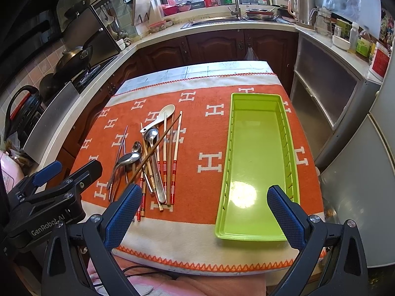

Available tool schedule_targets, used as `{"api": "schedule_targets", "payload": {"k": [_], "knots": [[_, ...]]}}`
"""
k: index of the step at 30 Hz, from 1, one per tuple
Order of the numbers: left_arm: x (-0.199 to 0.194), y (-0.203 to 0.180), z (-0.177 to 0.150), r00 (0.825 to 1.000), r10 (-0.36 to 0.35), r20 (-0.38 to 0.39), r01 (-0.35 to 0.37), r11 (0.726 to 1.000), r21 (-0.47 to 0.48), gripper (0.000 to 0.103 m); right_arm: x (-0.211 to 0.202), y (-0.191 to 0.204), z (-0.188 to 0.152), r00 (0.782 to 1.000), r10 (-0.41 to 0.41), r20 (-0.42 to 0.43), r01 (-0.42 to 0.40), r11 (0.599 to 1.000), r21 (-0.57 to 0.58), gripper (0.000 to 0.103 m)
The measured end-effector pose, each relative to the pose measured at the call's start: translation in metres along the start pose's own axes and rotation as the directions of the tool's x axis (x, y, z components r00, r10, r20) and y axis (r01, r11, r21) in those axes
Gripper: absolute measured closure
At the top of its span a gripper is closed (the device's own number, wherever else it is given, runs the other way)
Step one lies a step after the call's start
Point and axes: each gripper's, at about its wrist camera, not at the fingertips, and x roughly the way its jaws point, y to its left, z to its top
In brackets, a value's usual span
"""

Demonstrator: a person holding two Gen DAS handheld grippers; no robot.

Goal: Organize utensils

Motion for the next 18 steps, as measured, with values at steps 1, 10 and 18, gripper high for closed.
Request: {"api": "schedule_targets", "payload": {"k": [1, 10, 18], "knots": [[0.0, 0.0, 0.0, 1.0, 0.001, 0.0, -0.001, 1.0, 0.0, 0.003, 0.0, 0.0, 0.0, 1.0, 0.0, 0.0, 0.0, 1.0, 0.0, 0.0], [0.008, 0.003, 0.004, 1.0, -0.017, -0.023, 0.017, 1.0, -0.001, 0.003, 0.007, 0.001, 0.003, 1.0, 0.002, -0.014, -0.002, 1.0, -0.003, 0.0], [0.008, 0.04, 0.042, 0.995, 0.043, 0.085, -0.044, 0.999, 0.009, 0.003, -0.007, 0.014, 0.033, 0.987, -0.074, 0.146, 0.087, 0.992, -0.086, 0.0]]}}
